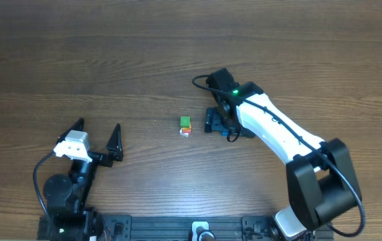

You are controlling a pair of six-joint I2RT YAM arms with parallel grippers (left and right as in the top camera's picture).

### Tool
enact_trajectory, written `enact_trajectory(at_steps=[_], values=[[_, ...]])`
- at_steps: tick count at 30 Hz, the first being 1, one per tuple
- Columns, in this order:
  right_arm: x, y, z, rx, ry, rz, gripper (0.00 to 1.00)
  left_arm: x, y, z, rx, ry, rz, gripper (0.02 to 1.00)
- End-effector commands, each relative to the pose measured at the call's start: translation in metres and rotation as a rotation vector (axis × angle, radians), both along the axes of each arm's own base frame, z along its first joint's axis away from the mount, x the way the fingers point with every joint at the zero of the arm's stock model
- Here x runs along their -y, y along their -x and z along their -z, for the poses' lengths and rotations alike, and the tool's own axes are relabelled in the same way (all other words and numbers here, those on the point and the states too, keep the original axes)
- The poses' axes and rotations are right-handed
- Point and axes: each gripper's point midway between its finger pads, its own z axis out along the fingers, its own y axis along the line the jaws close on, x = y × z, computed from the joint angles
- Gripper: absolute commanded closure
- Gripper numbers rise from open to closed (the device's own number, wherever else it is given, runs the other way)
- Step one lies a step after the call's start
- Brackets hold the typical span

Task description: Stack Cubes

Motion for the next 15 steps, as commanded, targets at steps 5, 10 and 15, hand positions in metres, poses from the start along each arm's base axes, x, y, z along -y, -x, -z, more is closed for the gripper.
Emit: enact_trajectory(at_steps=[5, 10, 15], values=[[0.009, -0.007, 0.021, -0.012, 0.047, 0.000, 0.091, 0.000, 0.000, 0.001, 0.003, -0.015, 0.001, 0.018], [0.007, -0.011, 0.025, -0.008, 0.044, 0.000, 0.143, 0.000, 0.000, 0.001, 0.003, -0.015, 0.001, 0.020], [0.007, -0.011, 0.028, -0.011, 0.047, 0.000, 0.176, 0.000, 0.000, 0.001, 0.004, -0.015, 0.001, 0.018]])
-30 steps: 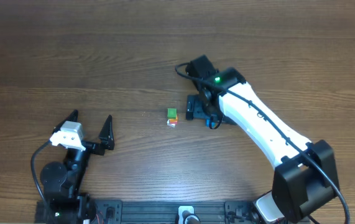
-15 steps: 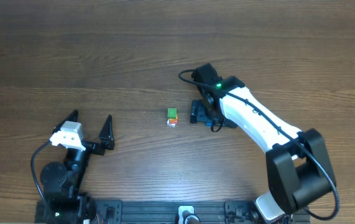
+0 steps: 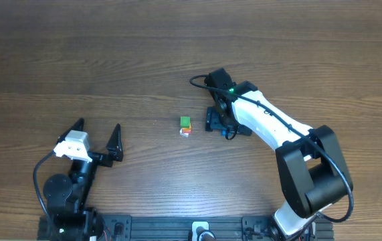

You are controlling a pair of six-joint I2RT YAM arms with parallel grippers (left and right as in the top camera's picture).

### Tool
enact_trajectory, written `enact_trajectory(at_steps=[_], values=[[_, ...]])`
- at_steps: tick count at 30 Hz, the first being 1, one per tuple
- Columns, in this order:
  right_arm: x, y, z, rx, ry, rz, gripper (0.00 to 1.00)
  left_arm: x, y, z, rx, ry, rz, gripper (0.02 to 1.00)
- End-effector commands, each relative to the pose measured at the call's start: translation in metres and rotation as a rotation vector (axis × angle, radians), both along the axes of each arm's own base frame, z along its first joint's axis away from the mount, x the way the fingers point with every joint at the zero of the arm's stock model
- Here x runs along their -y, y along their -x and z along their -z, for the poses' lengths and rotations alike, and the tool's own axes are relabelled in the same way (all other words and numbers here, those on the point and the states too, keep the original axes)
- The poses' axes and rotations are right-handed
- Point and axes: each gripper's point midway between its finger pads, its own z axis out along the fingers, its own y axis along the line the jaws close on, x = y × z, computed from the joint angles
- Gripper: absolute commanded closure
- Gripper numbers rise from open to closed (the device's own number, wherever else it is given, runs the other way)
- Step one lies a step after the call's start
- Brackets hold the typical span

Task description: Stack Cubes

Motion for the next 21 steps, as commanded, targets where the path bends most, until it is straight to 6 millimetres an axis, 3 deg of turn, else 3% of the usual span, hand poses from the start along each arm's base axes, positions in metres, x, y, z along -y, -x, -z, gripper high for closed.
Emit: enact_trajectory(at_steps=[1, 21], values=[[0.0068, 0.0003, 0.0071, -0.012, 0.029, 0.006, 0.176, 0.0003, 0.0002, 0.0012, 0.003, -0.014, 0.001, 0.018], [0.0096, 0.0045, 0.0126, -0.019, 0.036, 0.007, 0.272, 0.0003, 0.0002, 0.0010, 0.004, -0.015, 0.001, 0.018]])
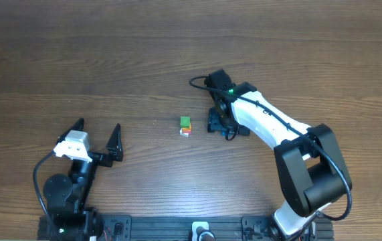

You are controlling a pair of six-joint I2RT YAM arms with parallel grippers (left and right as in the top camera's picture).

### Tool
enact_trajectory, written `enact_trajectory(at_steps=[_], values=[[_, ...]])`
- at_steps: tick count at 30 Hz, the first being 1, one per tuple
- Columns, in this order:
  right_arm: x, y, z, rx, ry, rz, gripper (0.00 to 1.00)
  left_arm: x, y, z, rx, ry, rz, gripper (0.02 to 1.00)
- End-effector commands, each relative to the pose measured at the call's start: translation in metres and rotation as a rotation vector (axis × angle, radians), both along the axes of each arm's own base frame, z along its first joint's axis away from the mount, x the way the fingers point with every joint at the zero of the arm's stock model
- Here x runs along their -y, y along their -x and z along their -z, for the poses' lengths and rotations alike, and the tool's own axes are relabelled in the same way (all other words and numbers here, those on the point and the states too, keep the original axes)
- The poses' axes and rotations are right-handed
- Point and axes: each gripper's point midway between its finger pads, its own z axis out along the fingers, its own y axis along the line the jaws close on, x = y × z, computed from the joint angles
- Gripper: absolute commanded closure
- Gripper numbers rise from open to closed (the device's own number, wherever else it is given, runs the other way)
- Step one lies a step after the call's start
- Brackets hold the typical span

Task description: Stack Cubes

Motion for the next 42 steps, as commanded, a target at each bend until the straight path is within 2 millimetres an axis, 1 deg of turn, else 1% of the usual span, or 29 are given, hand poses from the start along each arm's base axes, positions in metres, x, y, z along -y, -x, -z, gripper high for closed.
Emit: enact_trajectory(at_steps=[1, 9, 18, 25, 30, 42], values=[[0.007, 0.001, 0.006, -0.010, 0.027, 0.010, 0.279, 0.000, 0.000, 0.001, 0.004, -0.015, 0.001, 0.018], [0.004, 0.003, 0.007, -0.014, 0.025, -0.008, 0.351, 0.000, 0.000, 0.001, 0.003, -0.014, 0.001, 0.018], [0.003, 0.006, 0.008, -0.024, 0.019, -0.045, 0.386, 0.000, 0.000, 0.001, 0.003, -0.014, 0.001, 0.018], [0.004, 0.012, 0.011, -0.043, 0.022, -0.069, 0.393, 0.000, 0.000, 0.001, 0.004, -0.015, 0.001, 0.023], [0.005, 0.016, 0.014, -0.055, 0.025, -0.076, 0.430, 0.000, 0.000, 0.001, 0.003, -0.014, 0.001, 0.018], [-0.002, 0.011, 0.014, -0.035, -0.004, -0.095, 0.533, 0.000, 0.000, 0.001, 0.003, -0.014, 0.001, 0.018]])
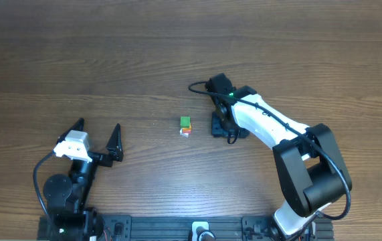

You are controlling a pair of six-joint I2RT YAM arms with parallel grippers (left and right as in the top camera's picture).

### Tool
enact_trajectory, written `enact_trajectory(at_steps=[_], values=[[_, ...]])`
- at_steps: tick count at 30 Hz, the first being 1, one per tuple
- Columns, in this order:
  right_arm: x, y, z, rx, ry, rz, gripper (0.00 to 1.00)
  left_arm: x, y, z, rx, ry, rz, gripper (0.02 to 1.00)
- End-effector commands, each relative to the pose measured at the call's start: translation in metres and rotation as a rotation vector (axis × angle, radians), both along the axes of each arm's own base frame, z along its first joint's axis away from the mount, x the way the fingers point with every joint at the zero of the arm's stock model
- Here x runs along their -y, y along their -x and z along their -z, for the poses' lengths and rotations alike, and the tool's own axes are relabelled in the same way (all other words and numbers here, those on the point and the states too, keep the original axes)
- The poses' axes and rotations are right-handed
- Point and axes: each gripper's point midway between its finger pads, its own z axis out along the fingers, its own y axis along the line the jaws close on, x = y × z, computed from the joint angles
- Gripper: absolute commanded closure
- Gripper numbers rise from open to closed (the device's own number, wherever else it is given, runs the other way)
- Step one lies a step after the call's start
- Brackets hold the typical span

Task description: Stack Cubes

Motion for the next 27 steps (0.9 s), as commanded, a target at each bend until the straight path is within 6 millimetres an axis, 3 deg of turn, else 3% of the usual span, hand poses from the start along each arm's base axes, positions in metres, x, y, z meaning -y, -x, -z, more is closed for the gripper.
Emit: enact_trajectory(at_steps=[1, 27], values=[[-0.0047, 0.0040, 0.0062, -0.017, -0.010, -0.020, 0.542, 0.0003, 0.0002, 0.0010, 0.004, -0.015, 0.001, 0.018], [-0.0084, 0.0021, 0.0062, -0.010, -0.027, -0.021, 0.711, 0.0003, 0.0002, 0.0012, 0.003, -0.015, 0.001, 0.020]])
